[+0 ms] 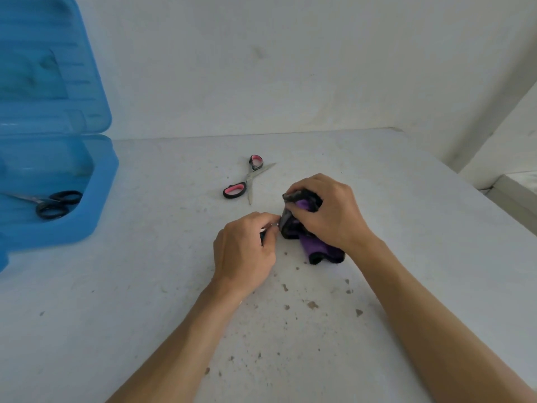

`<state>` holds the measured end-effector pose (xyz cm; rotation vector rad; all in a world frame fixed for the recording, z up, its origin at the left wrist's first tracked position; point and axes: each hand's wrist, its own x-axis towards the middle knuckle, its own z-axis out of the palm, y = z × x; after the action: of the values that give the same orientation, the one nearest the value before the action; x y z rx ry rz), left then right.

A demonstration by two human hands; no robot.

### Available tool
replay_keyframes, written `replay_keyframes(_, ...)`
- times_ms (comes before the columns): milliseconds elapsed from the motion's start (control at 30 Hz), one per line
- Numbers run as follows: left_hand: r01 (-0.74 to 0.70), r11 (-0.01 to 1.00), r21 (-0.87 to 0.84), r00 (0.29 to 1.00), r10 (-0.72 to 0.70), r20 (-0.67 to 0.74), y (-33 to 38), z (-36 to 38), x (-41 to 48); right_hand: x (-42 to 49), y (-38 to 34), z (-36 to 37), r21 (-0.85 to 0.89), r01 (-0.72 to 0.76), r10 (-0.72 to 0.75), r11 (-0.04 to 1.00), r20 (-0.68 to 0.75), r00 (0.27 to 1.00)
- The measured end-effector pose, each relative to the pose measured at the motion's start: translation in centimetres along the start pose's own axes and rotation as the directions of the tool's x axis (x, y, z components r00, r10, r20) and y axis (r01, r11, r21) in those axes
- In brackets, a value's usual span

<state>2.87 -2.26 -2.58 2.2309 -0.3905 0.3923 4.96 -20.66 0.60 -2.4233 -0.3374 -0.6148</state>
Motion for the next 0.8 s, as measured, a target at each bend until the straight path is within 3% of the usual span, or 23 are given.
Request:
replay_keyframes(200, -0.06, 0.995, 0.08, 0.998, 0.061, -0.018, 0.6, -0.1, -0.1, 0.2, 0.2, 0.2, -0.06, -0.176, 0.169, 0.983, -0.108, 0.98)
replay_keyframes(300, -0.087, 0.991, 0.099, 0.996, 0.089, -0.018, 0.6, -0.2, -0.2, -0.4, 0.0, -0.3, -0.02, -0.084, 0.082, 0.996, -0.089, 0.993)
replay_keyframes(433, -0.113, 0.984, 0.138, 0.993, 0.117, -0.019, 0.4, 0.0, -0.1, -1.3, -0.7, -0.4, 0.027, 0.057, -0.059, 0.998, 0.076, 0.995)
replay_keyframes(667, -0.167, 0.967, 0.192, 0.984, 0.175, -0.027, 0.7, -0.1, 0.0, -0.2, -0.7, 0.5, 0.024, -0.124, 0.126, 0.992, -0.131, 0.983)
replay_keyframes(800, -0.194, 0.958, 0.209, 0.979, 0.204, -0.027, 0.7, -0.1, -0.1, -0.8, -1.6, 0.3, 0.055, -0.172, 0.175, 0.984, -0.066, 0.982)
